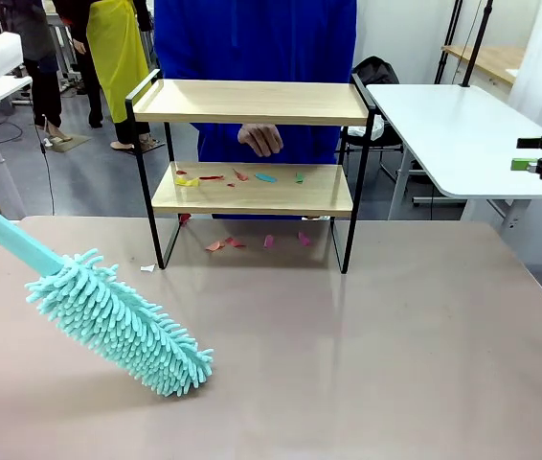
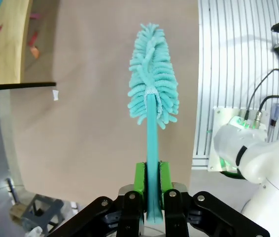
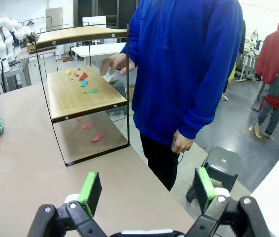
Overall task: Clean the shelf.
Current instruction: Clean the specific section of the Shelf indicated by the human with the Duster.
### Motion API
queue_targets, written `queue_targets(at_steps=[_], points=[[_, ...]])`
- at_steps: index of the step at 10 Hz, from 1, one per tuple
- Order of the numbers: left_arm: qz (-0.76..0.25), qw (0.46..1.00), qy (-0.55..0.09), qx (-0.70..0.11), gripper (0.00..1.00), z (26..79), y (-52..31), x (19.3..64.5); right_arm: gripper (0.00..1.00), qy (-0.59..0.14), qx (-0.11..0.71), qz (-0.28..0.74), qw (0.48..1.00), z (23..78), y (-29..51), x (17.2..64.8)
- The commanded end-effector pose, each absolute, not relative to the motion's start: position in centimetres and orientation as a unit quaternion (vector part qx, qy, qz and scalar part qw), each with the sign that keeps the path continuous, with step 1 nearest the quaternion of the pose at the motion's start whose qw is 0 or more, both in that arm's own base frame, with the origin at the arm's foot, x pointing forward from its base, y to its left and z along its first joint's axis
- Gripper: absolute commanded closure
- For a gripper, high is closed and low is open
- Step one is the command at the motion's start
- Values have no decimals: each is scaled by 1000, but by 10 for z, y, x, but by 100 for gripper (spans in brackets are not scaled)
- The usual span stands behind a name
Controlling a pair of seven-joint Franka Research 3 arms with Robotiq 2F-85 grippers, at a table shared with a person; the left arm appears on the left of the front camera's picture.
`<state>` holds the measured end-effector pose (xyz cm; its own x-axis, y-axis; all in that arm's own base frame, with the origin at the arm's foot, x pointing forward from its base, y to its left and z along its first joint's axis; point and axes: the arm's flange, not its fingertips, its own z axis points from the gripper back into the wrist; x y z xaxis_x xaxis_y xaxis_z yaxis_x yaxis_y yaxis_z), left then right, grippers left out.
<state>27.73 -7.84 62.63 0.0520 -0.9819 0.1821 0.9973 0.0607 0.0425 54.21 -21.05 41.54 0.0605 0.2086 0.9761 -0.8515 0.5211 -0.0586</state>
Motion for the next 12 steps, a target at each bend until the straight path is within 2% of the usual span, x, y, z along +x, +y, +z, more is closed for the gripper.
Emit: queue_targets(at_steps=[1,12], points=[[-691,717,-81,-48,86,629,-76,278,0,-561,286,396,668,418,-209,541],[-691,717,-81,-48,86,629,-76,278,0,-561,286,396,668,418,-209,541]])
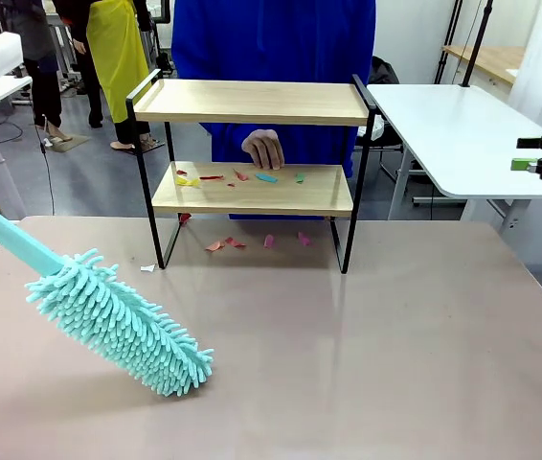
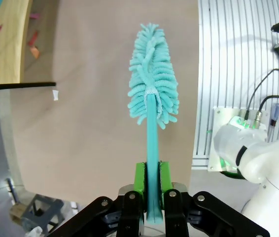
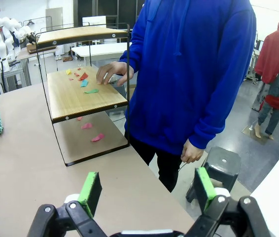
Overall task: Clean the shelf.
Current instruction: Clean the specific section of the Shelf indicated by the human with the Duster.
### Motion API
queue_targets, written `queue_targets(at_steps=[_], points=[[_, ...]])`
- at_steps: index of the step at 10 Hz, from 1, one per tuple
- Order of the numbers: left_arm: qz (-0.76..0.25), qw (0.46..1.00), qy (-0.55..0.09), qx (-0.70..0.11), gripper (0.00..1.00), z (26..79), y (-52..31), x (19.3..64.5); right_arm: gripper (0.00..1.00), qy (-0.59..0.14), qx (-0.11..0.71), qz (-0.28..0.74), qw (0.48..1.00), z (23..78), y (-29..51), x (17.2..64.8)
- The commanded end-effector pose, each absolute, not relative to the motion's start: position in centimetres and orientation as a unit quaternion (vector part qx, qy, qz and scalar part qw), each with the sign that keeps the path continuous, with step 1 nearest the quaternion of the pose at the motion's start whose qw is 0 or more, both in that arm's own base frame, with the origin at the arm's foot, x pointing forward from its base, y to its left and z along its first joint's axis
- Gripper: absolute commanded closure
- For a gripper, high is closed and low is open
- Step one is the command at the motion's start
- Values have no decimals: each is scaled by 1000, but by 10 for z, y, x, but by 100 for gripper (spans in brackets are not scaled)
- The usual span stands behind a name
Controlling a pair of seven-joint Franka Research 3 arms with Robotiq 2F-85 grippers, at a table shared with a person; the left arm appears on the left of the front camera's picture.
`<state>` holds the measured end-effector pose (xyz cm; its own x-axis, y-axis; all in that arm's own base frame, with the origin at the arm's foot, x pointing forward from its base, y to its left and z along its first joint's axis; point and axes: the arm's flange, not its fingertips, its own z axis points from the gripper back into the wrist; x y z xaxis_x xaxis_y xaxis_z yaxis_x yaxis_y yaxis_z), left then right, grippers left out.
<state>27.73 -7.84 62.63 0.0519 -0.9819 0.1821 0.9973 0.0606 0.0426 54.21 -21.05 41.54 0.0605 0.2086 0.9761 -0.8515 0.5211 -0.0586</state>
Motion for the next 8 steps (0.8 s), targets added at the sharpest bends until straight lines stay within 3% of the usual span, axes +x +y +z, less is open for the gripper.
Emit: queue_targets(at_steps=[1,3,8], points=[[-691,717,-81,-48,86,629,-76,278,0,-561,286,396,668,418,-209,541],[-684,724,-81,-47,86,626,-78,277,0,-561,286,396,668,418,-209,541],[-553,791,-192,-176,86,653,-138,276,0,-561,286,396,668,418,-209,541]])
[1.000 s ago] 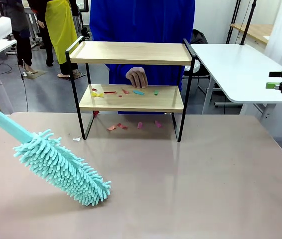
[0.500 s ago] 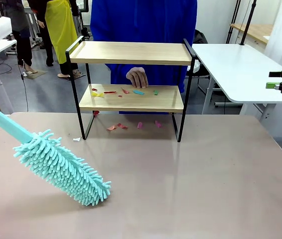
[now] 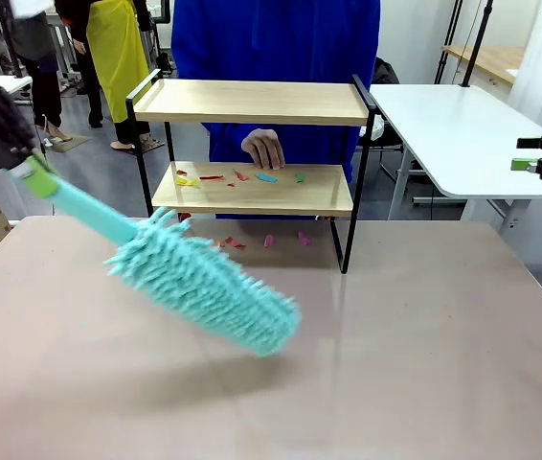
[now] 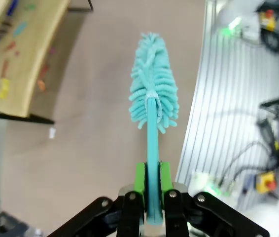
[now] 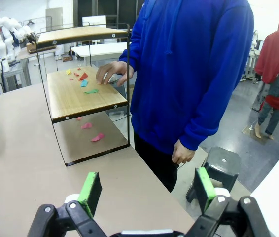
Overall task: Clean the shelf.
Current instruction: Clean the specific section of the Shelf indicated by the human with the Duster.
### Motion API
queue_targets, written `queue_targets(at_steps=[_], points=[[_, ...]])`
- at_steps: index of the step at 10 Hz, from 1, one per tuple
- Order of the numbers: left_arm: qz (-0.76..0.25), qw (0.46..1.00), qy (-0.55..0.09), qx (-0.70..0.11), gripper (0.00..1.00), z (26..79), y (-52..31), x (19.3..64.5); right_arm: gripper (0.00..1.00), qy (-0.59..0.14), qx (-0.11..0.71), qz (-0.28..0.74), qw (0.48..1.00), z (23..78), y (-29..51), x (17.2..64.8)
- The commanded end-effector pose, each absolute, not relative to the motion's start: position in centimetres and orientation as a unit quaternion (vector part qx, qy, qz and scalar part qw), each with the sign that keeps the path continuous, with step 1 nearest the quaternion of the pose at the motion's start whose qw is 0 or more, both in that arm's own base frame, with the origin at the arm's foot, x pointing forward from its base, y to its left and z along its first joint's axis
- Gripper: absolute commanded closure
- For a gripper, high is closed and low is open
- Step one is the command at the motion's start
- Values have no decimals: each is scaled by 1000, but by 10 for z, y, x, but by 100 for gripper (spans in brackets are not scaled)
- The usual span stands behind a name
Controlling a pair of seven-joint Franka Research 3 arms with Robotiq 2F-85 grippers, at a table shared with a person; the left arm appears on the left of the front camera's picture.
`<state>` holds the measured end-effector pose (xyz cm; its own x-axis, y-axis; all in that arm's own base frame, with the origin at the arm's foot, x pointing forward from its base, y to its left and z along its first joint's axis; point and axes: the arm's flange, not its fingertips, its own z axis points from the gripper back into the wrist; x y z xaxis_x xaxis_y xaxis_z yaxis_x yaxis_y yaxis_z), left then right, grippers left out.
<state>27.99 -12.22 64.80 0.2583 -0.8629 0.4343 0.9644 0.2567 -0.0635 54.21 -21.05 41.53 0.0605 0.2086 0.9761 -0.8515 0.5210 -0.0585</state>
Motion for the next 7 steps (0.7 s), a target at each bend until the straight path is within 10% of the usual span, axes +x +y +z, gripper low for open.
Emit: queue_targets(at_steps=[1,7], points=[[-514,812,-210,-177,86,660,-157,271,0,-561,286,396,668,418,-209,541],[-357,883,-284,-110,86,671,-222,252,0,-561,286,396,668,418,-209,541]])
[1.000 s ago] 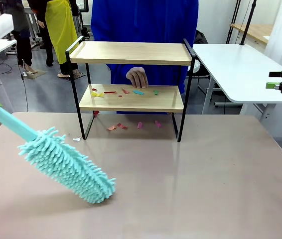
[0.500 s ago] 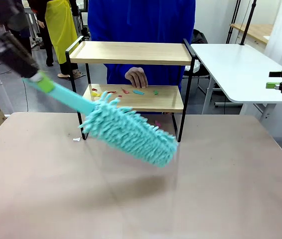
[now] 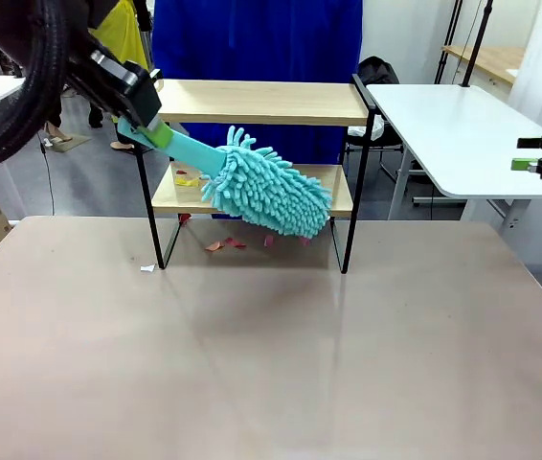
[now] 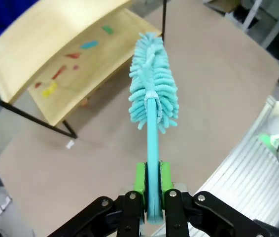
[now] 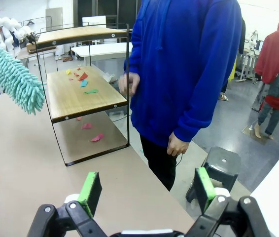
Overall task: Clean the shelf.
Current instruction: Clean the specific section of the Shelf indicated by the human with the Duster.
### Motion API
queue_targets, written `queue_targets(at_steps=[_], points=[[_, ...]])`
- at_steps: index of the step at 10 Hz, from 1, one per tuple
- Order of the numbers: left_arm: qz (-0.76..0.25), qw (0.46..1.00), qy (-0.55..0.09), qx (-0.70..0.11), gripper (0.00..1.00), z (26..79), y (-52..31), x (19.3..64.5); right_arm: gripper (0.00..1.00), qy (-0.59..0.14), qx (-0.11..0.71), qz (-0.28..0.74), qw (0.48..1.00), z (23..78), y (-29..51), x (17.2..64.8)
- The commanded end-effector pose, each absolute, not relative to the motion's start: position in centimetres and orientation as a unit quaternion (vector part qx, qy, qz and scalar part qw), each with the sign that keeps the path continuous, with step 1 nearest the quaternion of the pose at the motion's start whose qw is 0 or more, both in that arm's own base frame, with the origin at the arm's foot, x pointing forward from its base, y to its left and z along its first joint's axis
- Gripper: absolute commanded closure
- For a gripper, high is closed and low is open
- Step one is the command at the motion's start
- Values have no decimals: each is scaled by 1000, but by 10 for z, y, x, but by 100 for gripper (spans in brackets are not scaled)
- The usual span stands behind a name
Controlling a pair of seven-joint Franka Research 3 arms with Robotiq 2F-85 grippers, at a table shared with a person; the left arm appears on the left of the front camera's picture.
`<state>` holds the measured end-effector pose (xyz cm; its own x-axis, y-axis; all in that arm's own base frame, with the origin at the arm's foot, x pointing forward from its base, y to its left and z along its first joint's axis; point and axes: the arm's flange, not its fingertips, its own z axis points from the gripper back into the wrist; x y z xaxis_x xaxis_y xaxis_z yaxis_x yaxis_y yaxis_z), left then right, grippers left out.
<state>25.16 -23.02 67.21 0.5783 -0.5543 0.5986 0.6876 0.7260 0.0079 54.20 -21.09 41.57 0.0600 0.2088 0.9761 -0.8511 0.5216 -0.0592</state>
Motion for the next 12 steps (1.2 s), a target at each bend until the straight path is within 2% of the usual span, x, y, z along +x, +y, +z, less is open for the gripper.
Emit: queue_targets(at_steps=[1,2,4,9,12], points=[[-437,860,-245,-101,86,685,-212,254,0,-561,286,396,668,418,-209,541],[-352,881,-294,-113,86,672,-230,252,0,-561,286,396,668,418,-209,541],[-379,877,-275,-107,86,673,-225,251,0,-561,286,396,668,418,-209,541],[-223,893,-370,-125,86,673,-243,229,0,-561,286,396,668,418,-209,541],[-168,895,-393,-129,86,648,-287,232,0,-561,286,396,668,418,-209,541]])
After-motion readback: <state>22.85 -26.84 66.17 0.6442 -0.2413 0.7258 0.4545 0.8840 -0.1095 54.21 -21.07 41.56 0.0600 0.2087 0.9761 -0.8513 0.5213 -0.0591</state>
